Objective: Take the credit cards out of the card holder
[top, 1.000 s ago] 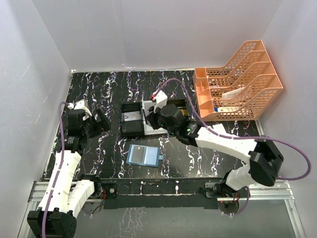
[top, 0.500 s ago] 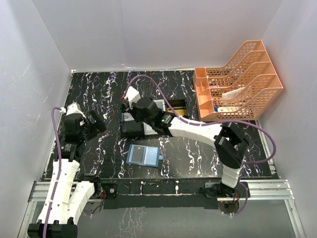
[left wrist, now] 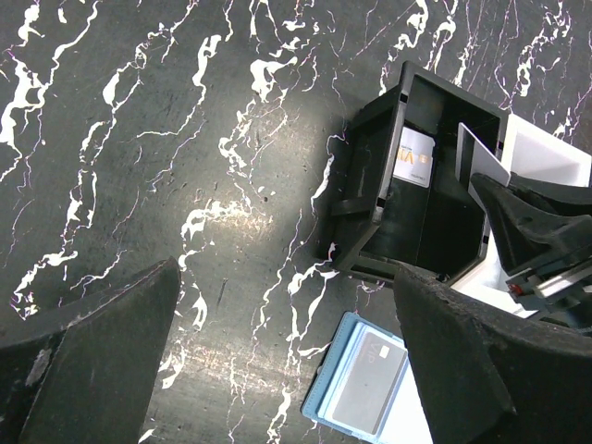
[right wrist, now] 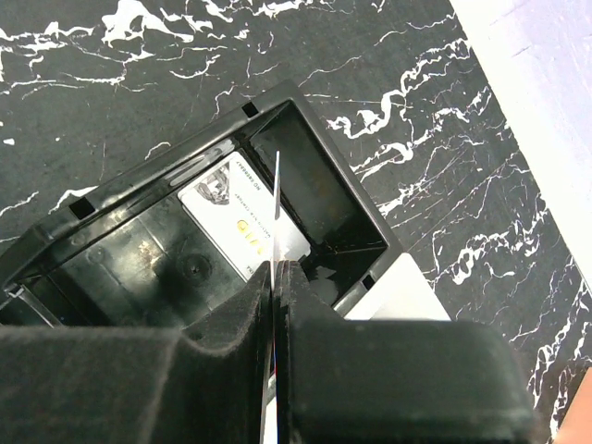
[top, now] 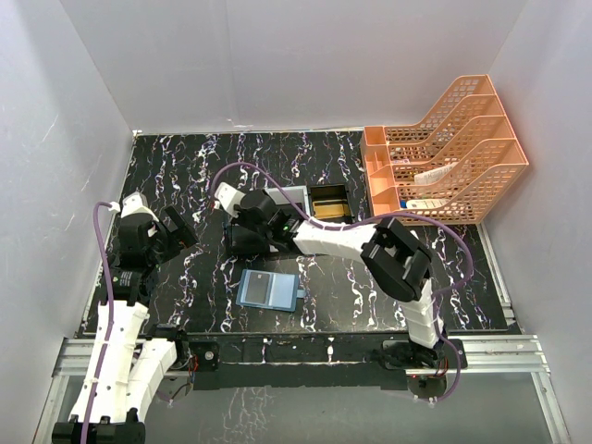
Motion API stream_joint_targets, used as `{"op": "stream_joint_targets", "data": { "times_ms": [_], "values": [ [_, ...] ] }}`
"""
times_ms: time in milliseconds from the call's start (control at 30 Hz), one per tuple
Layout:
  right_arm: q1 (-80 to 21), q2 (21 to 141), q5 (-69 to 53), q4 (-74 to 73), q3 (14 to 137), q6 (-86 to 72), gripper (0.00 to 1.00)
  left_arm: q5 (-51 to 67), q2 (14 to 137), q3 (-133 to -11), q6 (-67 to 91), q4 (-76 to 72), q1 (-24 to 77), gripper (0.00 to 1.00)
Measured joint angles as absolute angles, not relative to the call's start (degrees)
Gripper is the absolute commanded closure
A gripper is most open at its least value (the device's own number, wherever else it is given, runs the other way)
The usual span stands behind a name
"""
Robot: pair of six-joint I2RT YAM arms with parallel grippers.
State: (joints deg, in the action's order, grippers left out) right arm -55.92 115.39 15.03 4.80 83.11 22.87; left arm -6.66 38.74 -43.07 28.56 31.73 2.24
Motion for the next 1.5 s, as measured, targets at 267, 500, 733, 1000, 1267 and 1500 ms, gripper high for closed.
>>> {"op": "stream_joint_targets", "data": {
  "times_ms": [267,500,733,1000,1267,1500],
  "values": [
    [-55.9,120.5,16.2,6.9,87.2,28.6,1.0,-6.7,38.5,-43.1,28.5,31.7,2.2,0.01],
    [-55.9,125.6,18.9,8.3,88.9,31.7,1.0,-6.6,38.5,-43.1,28.5,31.7,2.2,0.01],
    [-55.9,128.5,21.5,9.3,89.9,33.6,0.98,-6.6,38.5,-43.1,28.4,31.7,2.2,0.01],
    [-55.9,129.8,21.5,9.6,91.2,34.5,0.96,-6.6,38.3,-43.1,28.3,31.7,2.2,0.01],
    [-55.9,131.6,21.1,9.5,92.0,34.6,0.89,-6.7,38.1,-43.1,28.3,31.7,2.2,0.01],
    [-55.9,131.7,20.6,9.0,92.5,34.4,0.84,-6.7,38.0,-43.1,28.3,31.7,2.2,0.01]
  ]
}}
